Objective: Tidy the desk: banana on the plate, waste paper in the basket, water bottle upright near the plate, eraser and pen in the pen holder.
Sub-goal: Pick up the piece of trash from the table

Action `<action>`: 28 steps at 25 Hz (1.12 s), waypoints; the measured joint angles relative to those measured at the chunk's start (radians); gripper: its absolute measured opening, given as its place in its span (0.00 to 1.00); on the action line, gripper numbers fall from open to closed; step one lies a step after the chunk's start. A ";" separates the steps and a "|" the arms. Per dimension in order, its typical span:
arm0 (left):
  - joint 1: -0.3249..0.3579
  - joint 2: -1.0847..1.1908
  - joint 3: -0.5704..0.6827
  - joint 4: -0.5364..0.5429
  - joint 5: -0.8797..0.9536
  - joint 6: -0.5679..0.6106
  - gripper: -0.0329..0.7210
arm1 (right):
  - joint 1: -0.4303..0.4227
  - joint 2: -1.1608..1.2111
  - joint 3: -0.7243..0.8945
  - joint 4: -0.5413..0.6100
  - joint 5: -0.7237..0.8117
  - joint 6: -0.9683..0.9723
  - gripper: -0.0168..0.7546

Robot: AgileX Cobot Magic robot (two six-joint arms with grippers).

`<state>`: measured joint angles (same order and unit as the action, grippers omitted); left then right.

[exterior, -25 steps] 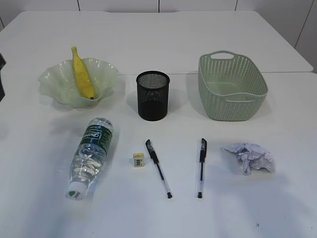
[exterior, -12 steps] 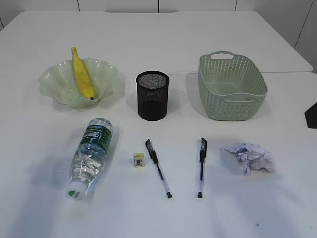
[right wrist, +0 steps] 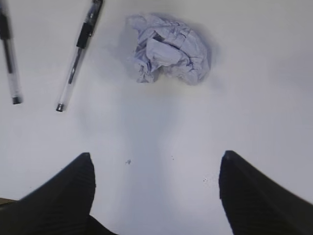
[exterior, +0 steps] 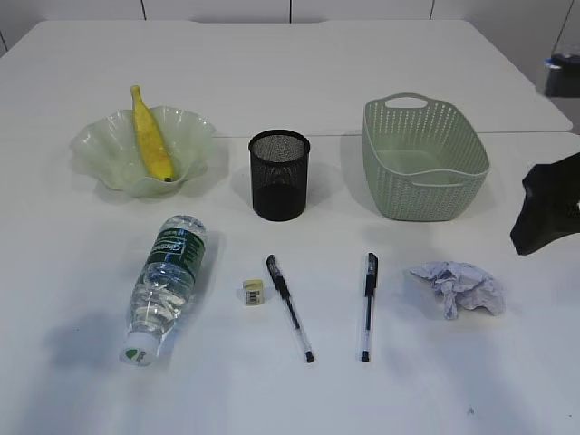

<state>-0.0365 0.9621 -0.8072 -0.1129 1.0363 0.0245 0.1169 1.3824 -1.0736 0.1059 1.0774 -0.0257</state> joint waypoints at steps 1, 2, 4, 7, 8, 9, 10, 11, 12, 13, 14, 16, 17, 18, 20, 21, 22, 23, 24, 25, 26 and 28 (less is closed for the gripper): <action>0.000 0.000 0.000 0.000 0.007 0.000 0.68 | 0.000 0.033 -0.008 -0.011 -0.001 0.000 0.78; 0.000 0.000 0.000 0.000 0.012 0.000 0.68 | 0.000 0.062 -0.017 -0.016 -0.008 0.000 0.78; 0.000 0.000 0.000 -0.004 0.021 0.000 0.68 | 0.000 0.130 -0.033 -0.022 -0.018 0.000 0.78; 0.000 0.000 0.000 -0.008 0.023 0.000 0.68 | 0.000 0.219 -0.068 -0.025 -0.048 -0.006 0.78; 0.000 0.000 0.000 -0.008 0.023 0.000 0.68 | 0.000 0.246 -0.080 -0.025 -0.058 -0.010 0.78; 0.000 0.000 0.000 -0.010 0.023 0.000 0.67 | 0.000 0.267 -0.092 -0.025 -0.069 -0.014 0.78; 0.000 0.000 0.000 -0.010 0.023 0.000 0.67 | 0.000 0.291 -0.103 -0.027 -0.081 -0.016 0.78; 0.000 0.000 0.000 -0.010 0.023 0.000 0.66 | 0.000 0.313 -0.111 -0.029 -0.088 -0.016 0.78; 0.000 0.000 0.000 -0.010 0.023 0.000 0.66 | 0.000 0.335 -0.122 -0.029 -0.095 -0.016 0.78; 0.000 0.000 0.000 -0.010 0.023 0.000 0.65 | 0.000 0.351 -0.131 -0.029 -0.100 -0.018 0.79; 0.000 0.000 0.000 -0.010 0.023 0.000 0.65 | 0.000 0.371 -0.140 -0.031 -0.105 -0.018 0.79; 0.000 0.000 0.000 -0.010 0.023 0.000 0.65 | 0.000 0.403 -0.154 -0.031 -0.122 -0.018 0.79; 0.000 0.000 0.000 -0.010 0.023 0.000 0.65 | 0.000 0.420 -0.159 -0.031 -0.126 -0.018 0.79; 0.000 0.000 0.000 -0.010 0.023 0.000 0.65 | 0.000 0.435 -0.162 -0.031 -0.129 -0.018 0.79; 0.000 0.000 0.000 -0.010 0.023 -0.002 0.65 | 0.000 0.462 -0.169 -0.031 -0.133 -0.018 0.79; 0.000 0.000 0.000 -0.010 0.023 -0.002 0.65 | 0.000 0.474 -0.169 -0.031 -0.135 -0.018 0.79; 0.000 0.000 0.000 -0.010 0.023 -0.002 0.65 | 0.000 0.486 -0.169 -0.031 -0.135 -0.018 0.79; 0.000 0.000 0.000 -0.010 0.023 -0.002 0.65 | 0.000 0.493 -0.169 -0.031 -0.135 -0.018 0.79; 0.000 0.000 0.000 -0.010 0.023 -0.002 0.65 | 0.000 0.501 -0.169 -0.031 -0.137 -0.018 0.79; 0.000 0.000 0.000 -0.010 0.023 -0.002 0.65 | 0.000 0.509 -0.169 -0.031 -0.137 -0.018 0.79; 0.000 0.000 0.000 -0.010 0.023 -0.002 0.65 | 0.000 0.520 -0.171 -0.031 -0.138 -0.018 0.79; 0.000 0.000 0.000 -0.010 0.023 -0.002 0.65 | 0.000 0.536 -0.172 -0.031 -0.140 -0.018 0.79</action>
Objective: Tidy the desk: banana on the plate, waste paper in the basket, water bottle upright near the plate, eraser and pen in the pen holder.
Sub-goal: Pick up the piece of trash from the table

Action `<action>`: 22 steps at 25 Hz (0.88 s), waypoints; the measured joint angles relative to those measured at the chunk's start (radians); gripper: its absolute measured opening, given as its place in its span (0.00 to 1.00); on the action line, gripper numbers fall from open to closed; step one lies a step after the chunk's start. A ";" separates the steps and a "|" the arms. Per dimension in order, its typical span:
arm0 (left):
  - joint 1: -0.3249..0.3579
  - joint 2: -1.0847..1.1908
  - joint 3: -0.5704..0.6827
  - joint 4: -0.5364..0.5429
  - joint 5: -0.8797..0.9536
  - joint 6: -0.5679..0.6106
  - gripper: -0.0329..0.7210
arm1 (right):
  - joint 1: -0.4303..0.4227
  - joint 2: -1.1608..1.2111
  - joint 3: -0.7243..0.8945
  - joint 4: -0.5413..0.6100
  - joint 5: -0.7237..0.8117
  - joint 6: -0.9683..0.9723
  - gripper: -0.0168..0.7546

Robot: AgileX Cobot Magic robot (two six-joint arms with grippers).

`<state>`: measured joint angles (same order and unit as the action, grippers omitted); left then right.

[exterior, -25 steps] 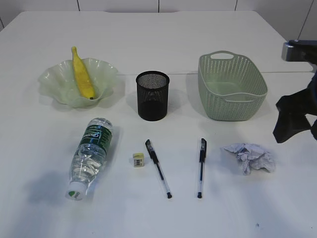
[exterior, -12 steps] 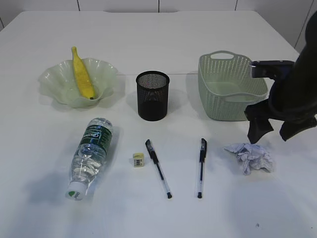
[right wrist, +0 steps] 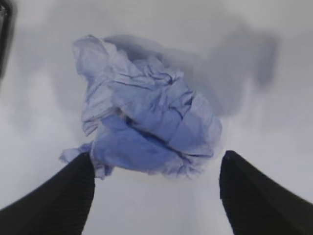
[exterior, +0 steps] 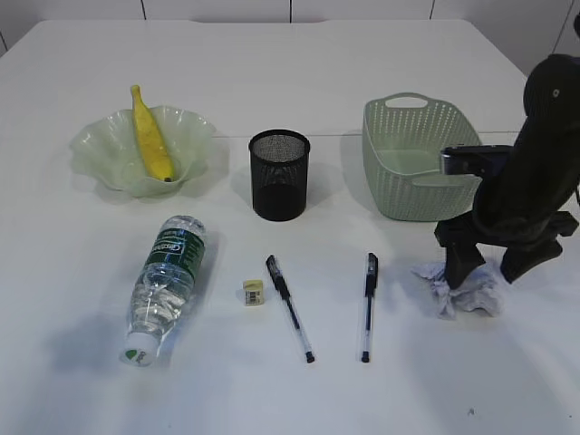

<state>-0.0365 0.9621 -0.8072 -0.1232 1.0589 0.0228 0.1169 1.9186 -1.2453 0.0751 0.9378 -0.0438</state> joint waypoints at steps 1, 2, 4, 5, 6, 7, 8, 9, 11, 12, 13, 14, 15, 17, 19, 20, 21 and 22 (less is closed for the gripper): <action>0.000 0.000 0.000 0.000 0.000 0.000 0.65 | 0.000 0.012 0.000 0.000 -0.004 0.000 0.79; 0.000 0.000 0.000 0.000 0.000 0.000 0.65 | 0.000 0.020 -0.002 0.000 -0.006 0.000 0.79; 0.000 0.000 0.000 0.000 0.000 0.000 0.65 | 0.000 0.037 -0.004 0.000 -0.015 0.000 0.79; 0.000 0.000 0.000 -0.002 0.000 0.000 0.65 | 0.000 0.042 -0.005 0.000 -0.024 0.000 0.79; 0.000 0.000 0.000 -0.002 0.000 0.000 0.65 | 0.001 0.047 -0.007 0.002 -0.030 0.000 0.78; 0.000 0.000 0.000 -0.002 0.000 0.000 0.65 | 0.001 0.054 -0.009 0.002 -0.032 0.000 0.78; 0.000 0.000 0.000 -0.002 0.000 0.000 0.65 | 0.001 0.060 -0.011 0.002 -0.034 0.000 0.78; 0.000 0.000 0.000 -0.002 0.000 -0.002 0.65 | 0.001 0.065 -0.013 0.004 -0.034 0.000 0.78; 0.000 0.000 0.000 -0.004 0.000 -0.004 0.65 | 0.001 0.079 -0.015 0.016 -0.034 0.000 0.74; 0.000 0.000 0.000 -0.004 0.000 -0.003 0.65 | 0.001 0.080 -0.015 0.023 -0.034 0.000 0.70; 0.000 0.000 0.000 -0.004 0.000 -0.003 0.65 | 0.001 0.082 -0.015 0.028 -0.034 0.000 0.66; 0.000 0.000 0.000 -0.004 0.000 -0.003 0.65 | 0.001 0.082 -0.017 0.031 -0.034 0.000 0.61; 0.000 0.000 0.000 -0.004 0.000 -0.003 0.65 | 0.001 0.082 -0.019 0.034 -0.034 0.000 0.55; 0.000 0.000 0.000 -0.004 0.000 -0.003 0.65 | 0.001 0.083 -0.029 0.036 -0.030 0.000 0.44; 0.000 0.000 0.000 -0.004 0.000 -0.003 0.65 | 0.001 0.084 -0.043 0.036 -0.019 0.000 0.33; 0.000 0.000 0.000 -0.004 0.000 -0.003 0.65 | 0.001 0.084 -0.056 0.036 -0.004 0.000 0.30; 0.000 0.000 0.000 -0.006 -0.002 -0.003 0.65 | 0.001 0.084 -0.065 0.036 0.009 0.000 0.28; 0.000 0.000 0.000 -0.006 -0.004 -0.003 0.65 | 0.001 0.084 -0.075 0.036 0.025 0.000 0.26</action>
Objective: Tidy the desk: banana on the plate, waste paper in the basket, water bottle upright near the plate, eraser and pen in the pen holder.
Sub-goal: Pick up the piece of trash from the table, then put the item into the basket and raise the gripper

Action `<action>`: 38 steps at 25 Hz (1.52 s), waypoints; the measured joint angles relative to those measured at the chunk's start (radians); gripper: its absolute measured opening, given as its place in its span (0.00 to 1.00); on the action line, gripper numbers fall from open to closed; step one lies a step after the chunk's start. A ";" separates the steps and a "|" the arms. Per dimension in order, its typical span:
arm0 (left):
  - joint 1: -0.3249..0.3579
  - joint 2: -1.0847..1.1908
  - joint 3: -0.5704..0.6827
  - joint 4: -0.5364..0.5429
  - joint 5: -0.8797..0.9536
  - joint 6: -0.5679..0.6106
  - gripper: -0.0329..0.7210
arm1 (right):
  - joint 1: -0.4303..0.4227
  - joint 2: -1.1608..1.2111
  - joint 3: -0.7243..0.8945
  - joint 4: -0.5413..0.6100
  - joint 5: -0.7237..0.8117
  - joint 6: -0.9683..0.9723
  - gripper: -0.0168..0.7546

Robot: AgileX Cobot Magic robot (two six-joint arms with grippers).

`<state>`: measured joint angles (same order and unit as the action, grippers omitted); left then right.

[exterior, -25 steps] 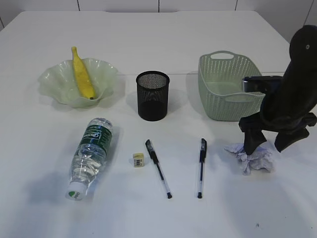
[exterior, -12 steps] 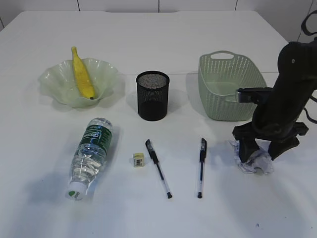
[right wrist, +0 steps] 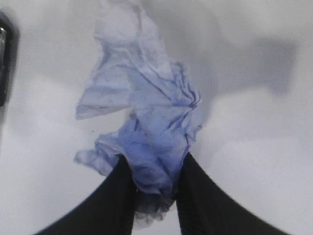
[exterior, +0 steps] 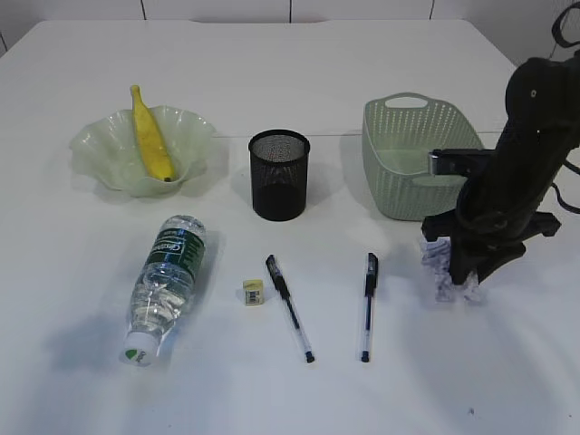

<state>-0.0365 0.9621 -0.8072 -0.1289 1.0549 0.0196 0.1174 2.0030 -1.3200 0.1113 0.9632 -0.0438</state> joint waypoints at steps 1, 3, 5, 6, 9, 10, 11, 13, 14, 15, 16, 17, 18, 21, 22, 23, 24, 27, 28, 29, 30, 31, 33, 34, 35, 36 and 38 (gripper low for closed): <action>0.000 0.000 0.000 0.000 -0.004 0.000 0.65 | 0.000 0.000 -0.010 0.001 0.016 0.000 0.26; 0.000 0.000 0.000 0.000 -0.013 0.000 0.65 | 0.000 -0.003 -0.016 0.003 0.038 0.000 0.25; 0.000 0.000 0.000 0.000 -0.019 0.000 0.65 | 0.000 -0.020 -0.018 0.005 0.061 0.000 0.25; 0.000 0.000 0.000 0.000 -0.019 0.000 0.65 | 0.000 -0.034 -0.019 0.005 0.072 0.000 0.25; 0.000 0.000 0.000 0.000 -0.019 0.000 0.65 | 0.000 -0.085 -0.027 0.006 0.091 0.000 0.25; 0.000 0.000 0.000 -0.002 -0.021 0.000 0.65 | 0.000 -0.103 -0.027 0.007 0.092 0.000 0.25; 0.000 0.000 0.000 -0.004 -0.021 0.000 0.65 | 0.000 -0.117 -0.027 0.007 0.092 0.000 0.25; 0.000 0.000 0.002 -0.014 -0.021 0.000 0.65 | 0.000 -0.144 -0.036 0.007 0.088 0.000 0.25; 0.000 0.000 0.002 -0.015 -0.021 0.000 0.65 | 0.000 -0.154 -0.046 0.007 0.085 0.000 0.25; 0.000 0.000 0.002 -0.015 -0.021 0.000 0.65 | 0.000 -0.160 -0.061 0.009 0.084 0.000 0.24; 0.000 0.000 0.002 -0.018 -0.022 0.000 0.65 | 0.000 -0.162 -0.082 0.012 0.084 0.000 0.24; 0.000 0.000 0.002 -0.018 -0.023 0.000 0.65 | 0.000 -0.162 -0.102 0.015 0.084 0.000 0.24; 0.000 0.000 0.002 -0.019 -0.026 0.000 0.65 | 0.000 -0.162 -0.130 0.015 0.082 0.000 0.24; 0.000 0.000 0.002 -0.019 -0.034 0.000 0.65 | 0.000 -0.162 -0.210 0.019 0.050 0.017 0.24; 0.000 0.000 0.002 -0.019 -0.038 0.000 0.65 | 0.000 -0.162 -0.235 0.019 0.025 0.034 0.24; 0.000 0.000 0.002 -0.019 -0.041 0.000 0.65 | 0.000 -0.162 -0.255 0.019 -0.003 0.049 0.24; 0.000 0.000 0.002 -0.020 -0.045 0.000 0.65 | 0.000 -0.162 -0.270 0.019 -0.027 0.068 0.24; 0.000 0.000 0.002 -0.020 -0.048 0.000 0.65 | 0.000 -0.145 -0.324 0.019 -0.096 0.112 0.24; 0.000 0.000 0.002 -0.020 -0.048 0.000 0.65 | 0.000 -0.132 -0.341 0.019 -0.112 0.123 0.24; 0.000 0.000 0.002 -0.020 -0.049 0.000 0.65 | 0.000 -0.112 -0.362 0.019 -0.119 0.131 0.24; 0.000 0.000 0.002 -0.020 -0.049 0.000 0.65 | 0.000 -0.087 -0.386 0.019 -0.123 0.137 0.24; 0.000 0.000 0.002 -0.020 -0.052 0.000 0.65 | 0.000 -0.059 -0.406 0.019 -0.128 0.141 0.24; 0.000 0.000 0.002 -0.020 -0.053 0.000 0.65 | 0.000 -0.007 -0.454 0.016 -0.132 0.148 0.24; 0.000 0.000 0.002 -0.020 -0.053 0.000 0.65 | 0.000 0.021 -0.478 0.008 -0.133 0.151 0.24; 0.000 0.000 0.002 -0.020 -0.054 0.000 0.65 | 0.000 0.045 -0.497 0.000 -0.134 0.157 0.24; 0.000 0.000 0.002 -0.020 -0.057 0.000 0.65 | 0.000 0.071 -0.519 -0.014 -0.137 0.166 0.24; 0.000 0.000 0.002 -0.020 -0.060 0.000 0.65 | 0.000 0.118 -0.552 -0.033 -0.137 0.179 0.24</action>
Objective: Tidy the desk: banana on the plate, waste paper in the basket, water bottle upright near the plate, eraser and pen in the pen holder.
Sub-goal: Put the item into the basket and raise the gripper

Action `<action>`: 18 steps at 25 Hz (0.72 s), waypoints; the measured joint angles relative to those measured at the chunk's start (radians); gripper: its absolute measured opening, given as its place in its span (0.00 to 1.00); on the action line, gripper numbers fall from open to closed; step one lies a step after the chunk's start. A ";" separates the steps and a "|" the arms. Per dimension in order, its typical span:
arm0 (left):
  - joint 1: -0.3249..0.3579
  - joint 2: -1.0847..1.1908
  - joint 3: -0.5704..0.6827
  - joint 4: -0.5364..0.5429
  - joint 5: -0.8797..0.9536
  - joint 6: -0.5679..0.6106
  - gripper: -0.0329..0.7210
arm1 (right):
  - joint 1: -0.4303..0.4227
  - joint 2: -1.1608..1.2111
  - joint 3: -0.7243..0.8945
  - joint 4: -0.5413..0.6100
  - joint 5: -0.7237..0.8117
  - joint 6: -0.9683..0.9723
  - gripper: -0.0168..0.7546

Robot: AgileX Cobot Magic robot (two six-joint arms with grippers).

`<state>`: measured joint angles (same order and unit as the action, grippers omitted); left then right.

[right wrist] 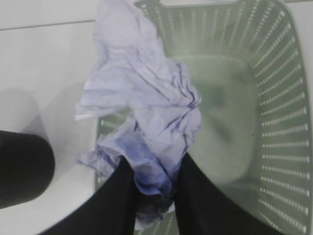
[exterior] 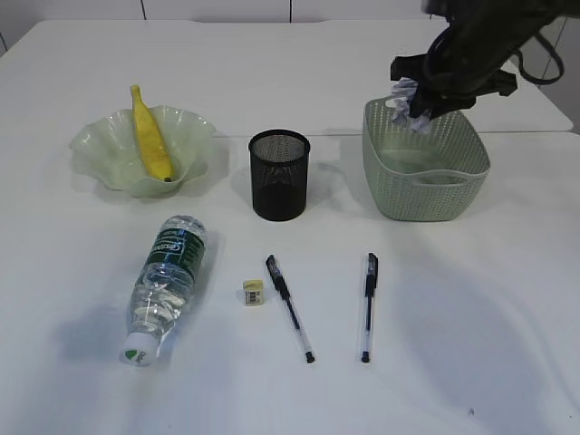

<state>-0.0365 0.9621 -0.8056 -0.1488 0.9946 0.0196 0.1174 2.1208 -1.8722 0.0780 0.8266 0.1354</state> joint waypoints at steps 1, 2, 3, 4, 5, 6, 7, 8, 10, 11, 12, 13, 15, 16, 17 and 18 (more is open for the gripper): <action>0.000 0.000 0.000 0.000 -0.002 0.000 0.65 | 0.000 0.016 -0.014 -0.002 0.000 0.008 0.25; 0.000 0.000 0.000 0.000 -0.003 0.000 0.65 | 0.000 0.032 -0.026 -0.004 0.000 0.017 0.25; 0.000 0.000 0.000 0.000 -0.005 0.000 0.65 | 0.000 0.045 -0.036 -0.007 0.004 0.030 0.27; 0.000 0.000 0.000 0.000 -0.005 0.000 0.65 | 0.000 0.053 -0.041 -0.007 0.006 0.041 0.30; 0.000 0.000 0.000 0.000 -0.005 0.000 0.65 | 0.000 0.062 -0.048 -0.007 0.008 0.049 0.34; 0.000 0.000 0.000 0.000 -0.005 0.000 0.65 | 0.000 0.068 -0.050 -0.007 0.010 0.053 0.38; 0.000 0.000 0.000 0.000 -0.005 0.000 0.65 | 0.000 0.072 -0.052 -0.007 0.012 0.058 0.43; 0.000 0.000 0.000 0.000 -0.005 0.000 0.65 | 0.000 0.077 -0.052 -0.007 0.012 0.060 0.49; 0.000 0.000 0.000 0.000 -0.005 0.000 0.65 | 0.000 0.081 -0.052 -0.009 0.014 0.062 0.59; 0.000 0.000 0.000 0.000 -0.005 0.000 0.65 | 0.000 0.081 -0.052 -0.009 0.016 0.062 0.63; 0.000 0.000 0.000 0.000 -0.005 0.000 0.65 | 0.000 0.081 -0.054 -0.009 0.018 0.062 0.67; 0.000 0.000 0.000 0.000 -0.005 0.000 0.65 | 0.000 0.081 -0.055 -0.009 0.020 0.062 0.69; 0.000 0.000 0.000 0.000 -0.007 0.000 0.65 | 0.000 0.081 -0.056 -0.009 0.025 0.062 0.72; 0.000 0.000 0.000 0.000 -0.007 0.000 0.65 | 0.000 0.081 -0.058 -0.009 0.031 0.062 0.73; 0.000 0.000 0.000 -0.001 -0.007 0.000 0.65 | 0.000 0.081 -0.062 -0.007 0.044 0.062 0.73; 0.000 0.000 0.000 -0.001 -0.007 0.000 0.65 | 0.000 0.081 -0.069 -0.004 0.066 0.062 0.74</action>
<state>-0.0365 0.9621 -0.8056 -0.1503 0.9876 0.0196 0.1174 2.2015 -1.9415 0.0739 0.8923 0.1973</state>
